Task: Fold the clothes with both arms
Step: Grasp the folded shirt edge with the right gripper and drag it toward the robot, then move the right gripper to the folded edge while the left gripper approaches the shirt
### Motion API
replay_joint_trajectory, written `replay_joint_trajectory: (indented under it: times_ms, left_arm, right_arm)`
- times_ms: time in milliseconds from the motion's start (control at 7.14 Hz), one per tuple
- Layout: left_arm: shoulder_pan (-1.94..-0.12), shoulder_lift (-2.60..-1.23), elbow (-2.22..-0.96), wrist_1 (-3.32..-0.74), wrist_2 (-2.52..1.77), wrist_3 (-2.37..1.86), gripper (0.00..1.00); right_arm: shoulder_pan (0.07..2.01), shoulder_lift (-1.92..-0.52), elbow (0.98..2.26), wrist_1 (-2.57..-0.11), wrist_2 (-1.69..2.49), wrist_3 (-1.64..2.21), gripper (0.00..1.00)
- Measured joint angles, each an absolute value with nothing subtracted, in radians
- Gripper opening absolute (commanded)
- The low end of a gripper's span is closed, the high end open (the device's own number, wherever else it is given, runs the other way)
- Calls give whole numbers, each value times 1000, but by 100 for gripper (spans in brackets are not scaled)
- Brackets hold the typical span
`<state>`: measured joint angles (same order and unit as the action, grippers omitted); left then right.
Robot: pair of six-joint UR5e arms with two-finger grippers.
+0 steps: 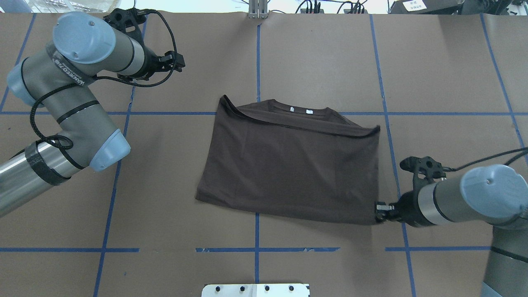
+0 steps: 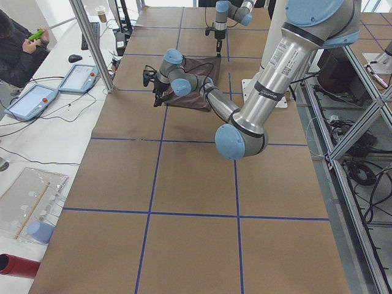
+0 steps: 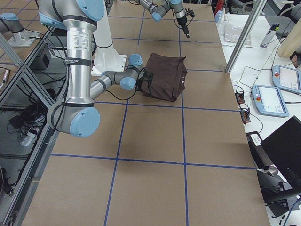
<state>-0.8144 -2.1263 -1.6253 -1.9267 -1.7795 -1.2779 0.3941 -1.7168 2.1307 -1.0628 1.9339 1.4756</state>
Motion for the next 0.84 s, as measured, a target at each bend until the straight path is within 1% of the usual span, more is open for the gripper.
replay_joint_trajectory:
  times_ms: [140, 280, 420, 560, 700, 840]
  left_arm:
    - [-810, -2124, -1642, -1926, -1783, -1287, 100]
    - [-803, -2122, -1665, -1923, -1807, -1323, 100]
    - [-781, -2105, -1708, -1914, -1848, -1386, 99]
    - [-732, -2069, -1789, -1874, -1872, -1470, 92]
    - [-660, -2041, -1871, -1796, -1872, -1570, 88]
    - [-565, -2033, -1916, -1722, -1838, -1686, 84]
  right_arm:
    - [345, -1766, 2173, -1058, 1965, 1477, 100]
    - [322, -1781, 2197, -1045, 1984, 1479, 100]
    - [329, -1766, 2206, -1030, 1983, 1481, 100]
    - [372, -1713, 2195, -1021, 1964, 1482, 100]
    - [429, -1650, 2176, -1017, 1936, 1483, 100]
    - [483, -1593, 2160, -1017, 1908, 1483, 100]
